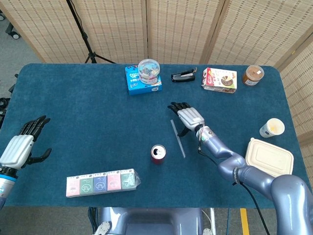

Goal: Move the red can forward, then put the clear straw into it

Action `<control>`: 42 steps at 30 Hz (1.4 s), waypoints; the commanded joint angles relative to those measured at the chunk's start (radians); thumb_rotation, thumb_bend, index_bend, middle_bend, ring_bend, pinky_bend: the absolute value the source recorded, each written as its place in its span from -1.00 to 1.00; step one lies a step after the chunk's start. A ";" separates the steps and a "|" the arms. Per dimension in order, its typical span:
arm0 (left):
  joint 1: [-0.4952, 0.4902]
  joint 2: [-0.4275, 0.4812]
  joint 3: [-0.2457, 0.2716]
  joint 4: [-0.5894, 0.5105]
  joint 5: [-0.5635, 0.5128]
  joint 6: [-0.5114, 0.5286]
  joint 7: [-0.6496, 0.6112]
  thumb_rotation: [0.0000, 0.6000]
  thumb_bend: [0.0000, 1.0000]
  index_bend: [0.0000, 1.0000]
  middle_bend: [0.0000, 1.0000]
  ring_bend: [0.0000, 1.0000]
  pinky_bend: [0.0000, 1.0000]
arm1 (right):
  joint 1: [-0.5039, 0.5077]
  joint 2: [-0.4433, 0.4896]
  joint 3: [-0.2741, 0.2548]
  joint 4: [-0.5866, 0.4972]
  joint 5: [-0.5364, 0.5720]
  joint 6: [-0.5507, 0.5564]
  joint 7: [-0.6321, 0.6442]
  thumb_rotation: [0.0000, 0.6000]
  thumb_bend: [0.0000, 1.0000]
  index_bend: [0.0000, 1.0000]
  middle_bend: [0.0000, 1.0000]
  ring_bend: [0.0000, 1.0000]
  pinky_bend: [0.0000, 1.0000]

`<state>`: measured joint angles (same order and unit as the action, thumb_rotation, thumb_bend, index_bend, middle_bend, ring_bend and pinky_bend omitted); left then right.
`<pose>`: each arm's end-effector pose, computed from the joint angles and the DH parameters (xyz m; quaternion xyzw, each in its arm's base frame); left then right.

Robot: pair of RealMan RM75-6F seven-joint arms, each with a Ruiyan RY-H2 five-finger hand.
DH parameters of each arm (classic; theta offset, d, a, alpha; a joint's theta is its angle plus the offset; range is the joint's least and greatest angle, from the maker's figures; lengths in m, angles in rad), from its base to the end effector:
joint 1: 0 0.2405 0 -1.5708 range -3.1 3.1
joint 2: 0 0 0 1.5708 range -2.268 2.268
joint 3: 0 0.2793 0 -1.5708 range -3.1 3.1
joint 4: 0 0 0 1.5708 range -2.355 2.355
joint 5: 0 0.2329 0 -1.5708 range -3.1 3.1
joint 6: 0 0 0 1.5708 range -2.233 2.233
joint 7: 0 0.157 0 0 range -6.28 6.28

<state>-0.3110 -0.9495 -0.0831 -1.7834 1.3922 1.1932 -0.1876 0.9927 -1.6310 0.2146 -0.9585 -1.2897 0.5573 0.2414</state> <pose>-0.2906 0.2690 0.1571 -0.6167 -0.4739 -0.4070 0.4790 -0.1524 -0.4879 -0.0525 0.7592 -0.4307 0.3376 0.3524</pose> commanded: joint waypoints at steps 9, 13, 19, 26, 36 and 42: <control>-0.002 0.000 -0.002 0.001 -0.004 -0.003 0.001 1.00 -0.28 -1.00 -1.00 -1.00 -1.00 | 0.004 0.015 -0.019 -0.058 -0.010 -0.029 0.021 1.00 -1.00 -1.00 -1.00 -1.00 -1.00; -0.003 0.000 -0.002 0.002 -0.003 -0.002 0.000 1.00 -0.28 -1.00 -1.00 -1.00 -1.00 | -0.013 0.027 -0.040 -0.093 -0.033 0.015 -0.016 1.00 -1.00 -1.00 -1.00 -1.00 -1.00; -0.004 -0.001 0.000 0.001 0.000 -0.003 0.003 1.00 -0.28 -1.00 -1.00 -1.00 -1.00 | -0.037 0.045 -0.063 -0.133 -0.035 0.061 -0.104 1.00 -1.00 -1.00 -1.00 -1.00 -1.00; -0.003 -0.004 0.003 -0.004 0.005 0.000 0.013 1.00 -0.28 -1.00 -1.00 -1.00 -1.00 | -0.060 0.095 -0.076 -0.232 0.016 0.063 -0.191 1.00 -1.00 -1.00 -1.00 -1.00 -1.00; -0.004 -0.007 0.005 -0.008 0.006 0.000 0.024 1.00 -0.28 -1.00 -1.00 -1.00 -1.00 | -0.082 0.108 -0.080 -0.302 0.079 0.085 -0.271 1.00 -1.00 -1.00 -1.00 -1.00 -1.00; -0.004 -0.008 0.006 -0.010 0.006 0.001 0.028 1.00 -0.28 -1.00 -1.00 -1.00 -1.00 | -0.081 0.101 -0.080 -0.307 0.109 0.083 -0.301 1.00 -1.00 -1.00 -1.00 -1.00 -1.00</control>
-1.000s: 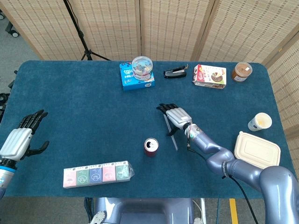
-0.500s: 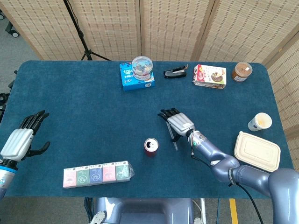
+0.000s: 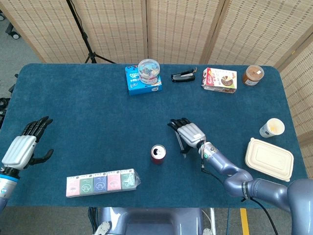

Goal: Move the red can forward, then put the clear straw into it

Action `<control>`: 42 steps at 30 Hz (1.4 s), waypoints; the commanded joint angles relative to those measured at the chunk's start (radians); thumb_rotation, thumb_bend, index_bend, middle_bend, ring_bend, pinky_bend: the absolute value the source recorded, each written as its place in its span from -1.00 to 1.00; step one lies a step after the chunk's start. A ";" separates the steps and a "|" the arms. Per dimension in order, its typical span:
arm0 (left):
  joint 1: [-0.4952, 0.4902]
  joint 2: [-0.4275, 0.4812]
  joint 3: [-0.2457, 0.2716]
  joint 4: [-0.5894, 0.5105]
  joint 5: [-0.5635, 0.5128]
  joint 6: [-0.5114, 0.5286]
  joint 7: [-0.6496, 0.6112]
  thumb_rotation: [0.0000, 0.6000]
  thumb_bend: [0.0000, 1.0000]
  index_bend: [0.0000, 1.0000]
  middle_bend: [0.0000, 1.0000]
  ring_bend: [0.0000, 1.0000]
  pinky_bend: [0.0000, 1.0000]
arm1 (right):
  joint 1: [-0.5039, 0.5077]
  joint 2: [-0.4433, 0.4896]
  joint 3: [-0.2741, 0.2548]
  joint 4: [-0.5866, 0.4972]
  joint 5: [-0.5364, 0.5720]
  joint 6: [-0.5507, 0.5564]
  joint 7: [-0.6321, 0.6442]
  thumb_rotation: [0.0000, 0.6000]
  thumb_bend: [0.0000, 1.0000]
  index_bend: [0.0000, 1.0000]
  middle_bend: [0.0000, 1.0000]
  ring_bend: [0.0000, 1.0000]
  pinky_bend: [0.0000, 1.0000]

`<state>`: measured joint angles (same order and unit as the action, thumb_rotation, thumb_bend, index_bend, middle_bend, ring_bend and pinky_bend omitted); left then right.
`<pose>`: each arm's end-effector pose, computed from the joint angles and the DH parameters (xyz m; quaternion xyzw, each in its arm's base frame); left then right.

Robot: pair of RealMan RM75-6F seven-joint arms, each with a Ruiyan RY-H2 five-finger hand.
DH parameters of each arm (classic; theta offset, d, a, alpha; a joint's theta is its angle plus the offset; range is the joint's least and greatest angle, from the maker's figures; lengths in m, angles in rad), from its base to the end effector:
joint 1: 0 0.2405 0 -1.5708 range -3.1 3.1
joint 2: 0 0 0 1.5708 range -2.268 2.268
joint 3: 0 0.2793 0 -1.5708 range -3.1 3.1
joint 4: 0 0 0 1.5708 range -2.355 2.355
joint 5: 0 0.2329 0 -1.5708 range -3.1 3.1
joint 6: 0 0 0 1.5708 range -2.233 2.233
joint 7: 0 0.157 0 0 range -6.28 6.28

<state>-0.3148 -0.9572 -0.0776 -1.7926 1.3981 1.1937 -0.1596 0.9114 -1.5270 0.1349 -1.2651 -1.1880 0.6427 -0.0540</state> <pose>-0.2868 0.2677 0.1520 -0.6249 -0.4686 -0.4035 0.4765 -0.1624 -0.4235 -0.0574 0.8019 -0.3927 0.2989 0.3368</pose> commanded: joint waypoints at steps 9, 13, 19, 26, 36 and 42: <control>-0.002 0.000 -0.001 -0.001 -0.004 -0.003 0.002 1.00 -0.28 -1.00 -1.00 -1.00 -1.00 | 0.017 -0.040 0.014 0.036 0.041 -0.017 -0.022 1.00 -1.00 -1.00 -1.00 -1.00 -1.00; -0.002 0.002 -0.001 -0.001 -0.003 -0.003 -0.001 1.00 -0.28 -1.00 -1.00 -1.00 -1.00 | 0.025 -0.055 0.020 0.053 0.060 -0.034 -0.021 1.00 -1.00 -1.00 -1.00 -1.00 -1.00; -0.002 0.006 -0.002 0.002 -0.003 -0.003 -0.011 1.00 -0.28 -1.00 -1.00 -1.00 -1.00 | 0.027 -0.052 0.009 0.045 0.064 -0.039 -0.040 1.00 -1.00 -1.00 -1.00 -1.00 -1.00; -0.002 0.007 -0.001 0.002 -0.002 -0.004 -0.010 1.00 -0.28 -1.00 -1.00 -1.00 -1.00 | 0.024 -0.030 -0.013 0.025 0.067 -0.034 -0.085 1.00 -1.00 -1.00 -1.00 -1.00 -1.00; -0.003 0.007 0.000 -0.001 -0.006 -0.007 -0.003 1.00 -0.28 -1.00 -1.00 -1.00 -1.00 | 0.026 0.007 -0.030 0.017 0.078 -0.033 -0.142 1.00 -1.00 -1.00 -1.00 -1.00 -1.00; -0.005 0.007 0.002 -0.004 -0.007 -0.013 0.004 1.00 -0.28 -1.00 -1.00 -1.00 -1.00 | 0.029 0.036 -0.047 0.033 0.090 -0.034 -0.191 1.00 -1.00 -1.00 -1.00 -1.00 -1.00</control>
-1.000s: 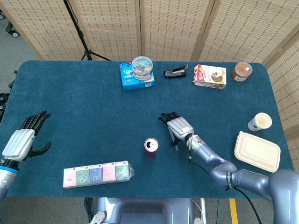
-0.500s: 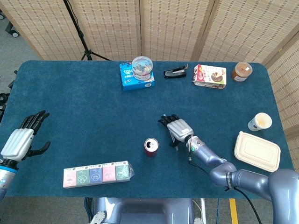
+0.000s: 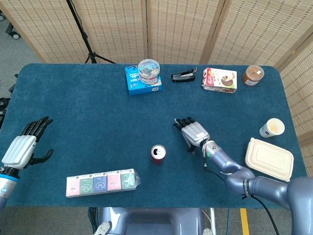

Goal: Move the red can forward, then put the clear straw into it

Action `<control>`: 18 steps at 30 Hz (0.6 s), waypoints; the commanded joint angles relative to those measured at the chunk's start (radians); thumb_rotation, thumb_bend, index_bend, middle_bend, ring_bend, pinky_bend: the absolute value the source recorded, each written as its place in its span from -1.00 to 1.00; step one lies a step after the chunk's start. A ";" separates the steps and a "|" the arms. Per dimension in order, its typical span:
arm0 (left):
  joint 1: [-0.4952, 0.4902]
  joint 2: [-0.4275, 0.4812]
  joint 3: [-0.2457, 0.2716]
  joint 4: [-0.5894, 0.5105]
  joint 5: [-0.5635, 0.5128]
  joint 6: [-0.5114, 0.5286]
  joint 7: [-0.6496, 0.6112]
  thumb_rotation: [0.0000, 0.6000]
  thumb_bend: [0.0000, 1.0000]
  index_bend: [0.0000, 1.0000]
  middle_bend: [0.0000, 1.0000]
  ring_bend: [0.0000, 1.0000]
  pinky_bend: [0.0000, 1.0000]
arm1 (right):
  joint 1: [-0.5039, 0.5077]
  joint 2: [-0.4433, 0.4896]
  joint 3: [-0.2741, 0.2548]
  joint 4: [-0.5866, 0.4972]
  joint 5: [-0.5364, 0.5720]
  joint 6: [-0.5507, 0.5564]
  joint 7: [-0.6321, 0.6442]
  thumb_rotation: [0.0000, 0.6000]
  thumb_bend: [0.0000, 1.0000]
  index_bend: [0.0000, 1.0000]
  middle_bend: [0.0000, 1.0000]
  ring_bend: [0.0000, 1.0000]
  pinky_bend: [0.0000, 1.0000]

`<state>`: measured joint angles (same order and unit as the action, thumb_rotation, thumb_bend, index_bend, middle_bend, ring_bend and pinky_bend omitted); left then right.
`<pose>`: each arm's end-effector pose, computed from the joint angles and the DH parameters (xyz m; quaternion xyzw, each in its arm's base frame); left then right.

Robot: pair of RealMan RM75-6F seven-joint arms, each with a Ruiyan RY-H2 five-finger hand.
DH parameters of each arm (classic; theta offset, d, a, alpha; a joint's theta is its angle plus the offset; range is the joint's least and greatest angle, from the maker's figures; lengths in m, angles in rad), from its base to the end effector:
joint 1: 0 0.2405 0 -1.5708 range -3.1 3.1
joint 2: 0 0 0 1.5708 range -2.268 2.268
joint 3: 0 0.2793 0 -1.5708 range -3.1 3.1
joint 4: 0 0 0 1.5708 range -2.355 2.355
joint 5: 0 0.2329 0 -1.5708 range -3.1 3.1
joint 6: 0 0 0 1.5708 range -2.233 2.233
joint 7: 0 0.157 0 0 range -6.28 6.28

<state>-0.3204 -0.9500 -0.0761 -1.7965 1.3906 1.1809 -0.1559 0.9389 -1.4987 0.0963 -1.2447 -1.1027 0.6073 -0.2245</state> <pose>-0.2870 0.2686 0.1525 -0.6273 -0.4705 -0.3975 0.4765 -0.1792 -0.4333 -0.0480 0.8277 -0.3427 0.2381 0.3752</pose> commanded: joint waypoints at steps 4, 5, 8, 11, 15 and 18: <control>0.001 0.001 0.001 -0.002 0.000 0.000 0.003 1.00 -0.28 -1.00 -1.00 -1.00 -1.00 | 0.002 0.012 -0.029 0.048 0.011 0.011 -0.079 1.00 -1.00 -1.00 -1.00 -1.00 -1.00; 0.000 0.001 0.002 -0.002 0.000 0.000 0.004 1.00 -0.28 -1.00 -1.00 -1.00 -1.00 | 0.002 0.013 -0.030 0.049 0.014 0.012 -0.087 1.00 -1.00 -1.00 -1.00 -1.00 -1.00; -0.001 0.001 0.002 -0.003 -0.001 -0.003 0.005 1.00 -0.28 -1.00 -1.00 -1.00 -1.00 | 0.003 0.016 -0.034 0.051 0.025 0.013 -0.108 1.00 -1.00 -1.00 -1.00 -1.00 -1.00; -0.001 0.002 0.003 -0.004 -0.001 -0.005 0.006 1.00 -0.28 -1.00 -1.00 -1.00 -1.00 | 0.003 0.022 -0.034 0.046 0.046 0.008 -0.121 1.00 -1.00 -1.00 -1.00 -1.00 -1.00; -0.001 0.002 0.003 -0.004 0.000 -0.003 0.006 1.00 -0.28 -1.00 -1.00 -1.00 -1.00 | 0.004 0.029 -0.037 0.039 0.063 0.007 -0.139 1.00 -1.00 -1.00 -1.00 -1.00 -1.00; 0.000 0.002 0.003 -0.004 0.001 -0.003 0.005 1.00 -0.28 -1.00 -1.00 -1.00 -1.00 | 0.003 0.035 -0.037 0.031 0.074 0.011 -0.145 1.00 -1.00 -1.00 -1.00 -1.00 -1.00</control>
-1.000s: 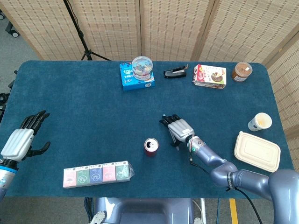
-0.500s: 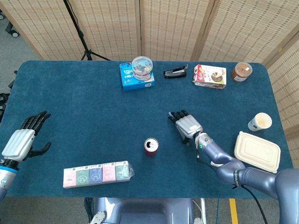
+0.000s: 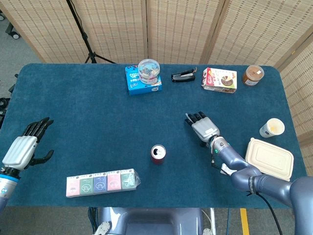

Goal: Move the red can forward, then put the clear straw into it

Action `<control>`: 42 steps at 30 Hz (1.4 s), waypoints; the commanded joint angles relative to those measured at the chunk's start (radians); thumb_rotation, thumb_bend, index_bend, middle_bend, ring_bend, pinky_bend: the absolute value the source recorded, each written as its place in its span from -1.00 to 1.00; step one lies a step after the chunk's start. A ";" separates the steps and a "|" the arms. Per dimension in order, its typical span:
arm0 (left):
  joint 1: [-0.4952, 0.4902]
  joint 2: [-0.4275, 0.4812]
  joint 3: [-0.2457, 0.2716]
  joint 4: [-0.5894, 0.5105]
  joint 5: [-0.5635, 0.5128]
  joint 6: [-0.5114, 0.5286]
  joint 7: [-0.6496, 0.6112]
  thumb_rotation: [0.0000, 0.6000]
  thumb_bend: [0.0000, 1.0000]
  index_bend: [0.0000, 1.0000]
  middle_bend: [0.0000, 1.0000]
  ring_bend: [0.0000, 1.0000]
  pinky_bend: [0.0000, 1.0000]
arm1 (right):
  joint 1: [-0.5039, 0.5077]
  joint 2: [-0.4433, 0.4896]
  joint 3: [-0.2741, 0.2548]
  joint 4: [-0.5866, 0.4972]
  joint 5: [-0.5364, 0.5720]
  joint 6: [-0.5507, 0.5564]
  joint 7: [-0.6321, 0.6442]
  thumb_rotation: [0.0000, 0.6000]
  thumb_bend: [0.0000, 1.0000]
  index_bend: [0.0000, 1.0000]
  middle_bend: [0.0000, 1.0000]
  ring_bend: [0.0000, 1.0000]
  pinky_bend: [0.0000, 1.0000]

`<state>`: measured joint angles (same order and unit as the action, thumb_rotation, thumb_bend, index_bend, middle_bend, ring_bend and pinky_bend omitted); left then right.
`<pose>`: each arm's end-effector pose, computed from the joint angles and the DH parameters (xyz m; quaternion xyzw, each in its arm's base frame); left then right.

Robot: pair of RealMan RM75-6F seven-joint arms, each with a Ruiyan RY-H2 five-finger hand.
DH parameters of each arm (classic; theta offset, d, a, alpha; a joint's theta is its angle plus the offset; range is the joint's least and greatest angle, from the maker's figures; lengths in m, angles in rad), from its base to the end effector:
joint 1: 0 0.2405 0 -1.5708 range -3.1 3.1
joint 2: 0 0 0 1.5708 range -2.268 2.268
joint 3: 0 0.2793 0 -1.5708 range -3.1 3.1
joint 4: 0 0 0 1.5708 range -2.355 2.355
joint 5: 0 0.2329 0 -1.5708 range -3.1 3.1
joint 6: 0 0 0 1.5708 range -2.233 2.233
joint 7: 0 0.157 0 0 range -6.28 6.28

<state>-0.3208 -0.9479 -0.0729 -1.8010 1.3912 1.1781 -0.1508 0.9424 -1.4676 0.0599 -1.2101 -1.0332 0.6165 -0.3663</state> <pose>-0.2866 0.2676 0.1517 -0.6294 -0.4709 -0.3947 0.4757 -0.2039 -0.4457 -0.0276 0.8339 -0.2964 0.1898 0.4251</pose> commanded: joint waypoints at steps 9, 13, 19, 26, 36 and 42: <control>0.002 0.001 0.000 0.002 0.002 0.003 -0.004 1.00 -0.28 -1.00 -1.00 -1.00 -1.00 | -0.008 0.000 -0.021 0.031 -0.019 0.047 -0.060 1.00 -1.00 -1.00 -1.00 -1.00 -1.00; 0.001 0.002 0.001 0.002 0.003 0.003 -0.005 1.00 -0.28 -1.00 -1.00 -1.00 -1.00 | -0.014 0.001 -0.025 0.041 -0.021 0.052 -0.070 1.00 -1.00 -1.00 -1.00 -1.00 -1.00; 0.001 0.001 0.002 0.001 0.004 0.001 -0.002 1.00 -0.28 -1.00 -1.00 -1.00 -1.00 | -0.020 -0.001 -0.031 0.069 -0.028 0.058 -0.088 1.00 -1.00 -1.00 -1.00 -1.00 -1.00; 0.000 0.001 0.003 -0.001 0.004 0.000 0.001 1.00 -0.28 -1.00 -1.00 -1.00 -1.00 | -0.028 -0.011 -0.034 0.101 -0.021 0.055 -0.100 1.00 -1.00 -1.00 -1.00 -1.00 -1.00; -0.001 -0.001 0.003 -0.002 0.002 -0.002 0.004 1.00 -0.28 -1.00 -1.00 -1.00 -1.00 | -0.017 0.003 0.077 0.092 0.113 -0.034 0.059 1.00 -1.00 -1.00 -1.00 -1.00 -1.00; -0.001 0.000 0.003 -0.003 0.003 -0.003 0.004 1.00 -0.28 -1.00 -1.00 -1.00 -1.00 | 0.006 -0.005 0.128 0.130 0.210 -0.090 0.122 1.00 -1.00 -0.94 -1.00 -1.00 -1.00</control>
<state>-0.3223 -0.9484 -0.0696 -1.8037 1.3937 1.1753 -0.1469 0.9390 -1.4702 0.1727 -1.0942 -0.8483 0.5436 -0.2615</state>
